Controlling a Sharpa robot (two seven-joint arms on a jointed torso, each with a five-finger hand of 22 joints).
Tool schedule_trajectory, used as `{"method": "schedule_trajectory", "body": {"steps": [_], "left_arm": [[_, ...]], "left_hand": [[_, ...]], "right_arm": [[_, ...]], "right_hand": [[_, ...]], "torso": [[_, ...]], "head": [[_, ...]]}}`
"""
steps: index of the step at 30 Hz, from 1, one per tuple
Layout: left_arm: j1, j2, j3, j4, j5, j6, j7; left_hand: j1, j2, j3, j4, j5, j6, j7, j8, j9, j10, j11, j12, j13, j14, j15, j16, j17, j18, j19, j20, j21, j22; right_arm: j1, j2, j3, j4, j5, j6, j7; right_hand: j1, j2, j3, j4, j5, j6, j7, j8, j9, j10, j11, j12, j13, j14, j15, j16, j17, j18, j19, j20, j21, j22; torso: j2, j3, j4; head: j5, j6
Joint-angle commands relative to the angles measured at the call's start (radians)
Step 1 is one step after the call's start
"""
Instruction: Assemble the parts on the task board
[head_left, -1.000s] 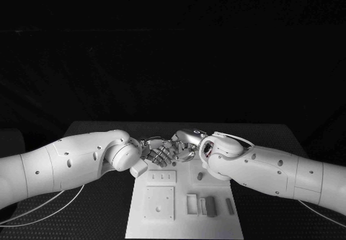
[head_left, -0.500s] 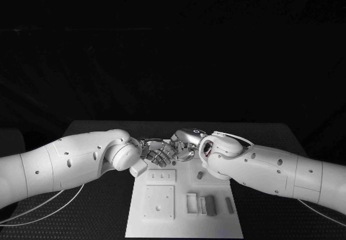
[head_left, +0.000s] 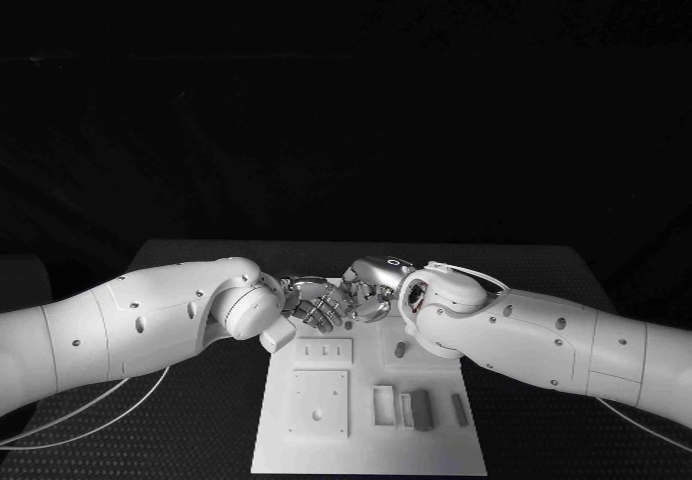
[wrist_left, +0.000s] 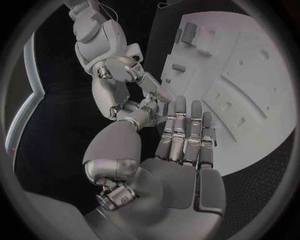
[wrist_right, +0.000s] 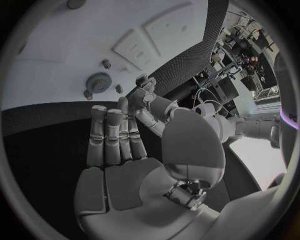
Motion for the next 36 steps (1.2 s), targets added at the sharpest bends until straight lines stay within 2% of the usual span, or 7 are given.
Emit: {"method": "schedule_trajectory", "body": {"steps": [1,8,10,16,25,34,36], "left_arm": [[0.001,0.006,0.003,0.005,0.009,0.019,0.029],[0.000,0.005,0.003,0.004,0.006,0.027,0.018],[0.000,0.005,0.003,0.004,0.002,0.032,0.017],[0.000,0.006,0.003,0.005,-0.008,0.039,0.017],[0.000,0.009,0.003,0.005,-0.015,0.047,0.017],[0.000,0.009,0.003,0.004,-0.012,0.036,0.010],[0.000,0.009,0.003,0.005,-0.011,0.033,0.004]], "left_hand": [[-0.002,0.017,-0.006,0.007,-0.001,0.034,-0.025,0.003,0.003,0.011,-0.003,0.004,-0.002,0.002,-0.008,0.008,-0.001,-0.008,-0.002,0.001,-0.001,0.020],[-0.010,0.038,-0.016,0.013,-0.003,0.048,-0.029,0.002,0.003,0.025,-0.009,0.005,-0.007,0.012,-0.015,0.010,-0.004,-0.008,0.010,-0.005,0.001,0.020],[-0.009,0.050,-0.019,0.012,-0.028,0.053,-0.024,0.000,0.002,0.040,-0.005,0.009,-0.008,0.031,-0.018,0.020,-0.003,-0.008,0.025,-0.013,0.007,0.021],[-0.008,0.055,-0.022,0.009,-0.038,0.065,-0.025,0.000,0.003,0.054,-0.008,0.013,-0.010,0.046,-0.023,0.027,-0.003,-0.008,0.040,-0.021,0.013,0.022],[0.004,0.049,-0.019,-0.008,-0.027,0.071,-0.030,-0.002,0.004,0.058,-0.011,0.013,-0.013,0.048,-0.025,0.028,-0.006,-0.008,0.039,-0.023,0.014,0.022],[0.000,0.041,-0.023,-0.006,-0.029,0.068,-0.027,-0.006,0.003,0.057,-0.010,0.011,-0.015,0.047,-0.025,0.027,-0.007,-0.008,0.039,-0.021,0.014,0.022],[-0.006,0.028,-0.028,-0.001,-0.032,0.057,-0.020,-0.015,0.000,0.056,-0.007,0.010,-0.017,0.046,-0.024,0.027,-0.009,-0.008,0.040,-0.021,0.013,0.021]], "right_arm": [[-0.003,0.002,-0.001,0.001,-0.008,0.023,0.006],[-0.003,0.001,-0.001,0.001,-0.017,0.023,-0.007],[-0.003,0.000,-0.001,0.001,-0.017,0.023,-0.007],[-0.003,0.001,-0.001,0.002,-0.017,0.022,-0.007],[-0.003,0.002,-0.001,0.003,-0.016,0.022,-0.007],[-0.003,0.002,-0.001,0.005,-0.009,0.024,-0.002],[-0.003,0.001,-0.001,0.007,-0.008,0.023,-0.002]], "right_hand": [[0.003,0.010,0.007,-0.001,0.003,0.044,0.021,0.007,0.003,0.009,0.000,-0.004,-0.001,-0.007,0.003,0.004,-0.002,0.013,0.002,-0.002,0.003,0.007],[0.003,0.009,0.007,-0.001,0.003,0.044,0.021,0.007,0.003,0.009,0.000,-0.005,-0.002,-0.008,0.003,0.004,-0.002,0.013,0.002,-0.002,0.003,0.007],[0.003,0.009,0.007,-0.002,0.003,0.044,0.021,0.007,0.003,0.009,0.000,-0.005,-0.002,-0.008,0.003,0.004,-0.002,0.013,0.002,-0.002,0.003,0.007],[0.003,0.009,0.007,-0.002,0.003,0.044,0.021,0.007,0.002,0.010,0.000,-0.005,-0.002,-0.008,0.003,0.004,-0.003,0.013,0.002,-0.002,0.003,0.007],[0.002,0.008,0.008,-0.002,0.003,0.045,0.021,0.006,0.002,0.010,0.000,-0.006,-0.003,-0.008,0.003,0.004,-0.003,0.013,0.002,-0.002,0.003,0.007],[0.002,0.008,0.008,-0.002,0.003,0.045,0.021,0.006,0.002,0.011,0.000,-0.006,-0.003,-0.008,0.003,0.005,-0.004,0.013,0.002,-0.002,0.003,0.007],[0.002,0.008,0.008,-0.002,0.003,0.045,0.021,0.006,0.002,0.011,0.000,-0.007,-0.004,-0.008,0.003,0.005,-0.004,0.013,0.002,-0.002,0.003,0.007]], "torso": [[-0.001,-0.0003,-0.0008],[-0.001,-0.0001,0.0004],[-0.001,-0.0001,0.0002],[0.000,0.0004,-0.0004],[0.000,0.0003,-0.0003],[0.000,0.0002,-0.0005],[0.000,0.0001,-0.0005]], "head": [[0.000,-0.002],[-0.001,-0.002],[-0.001,-0.003],[-0.001,-0.003],[-0.002,-0.002],[-0.003,-0.003],[-0.002,-0.003]]}}
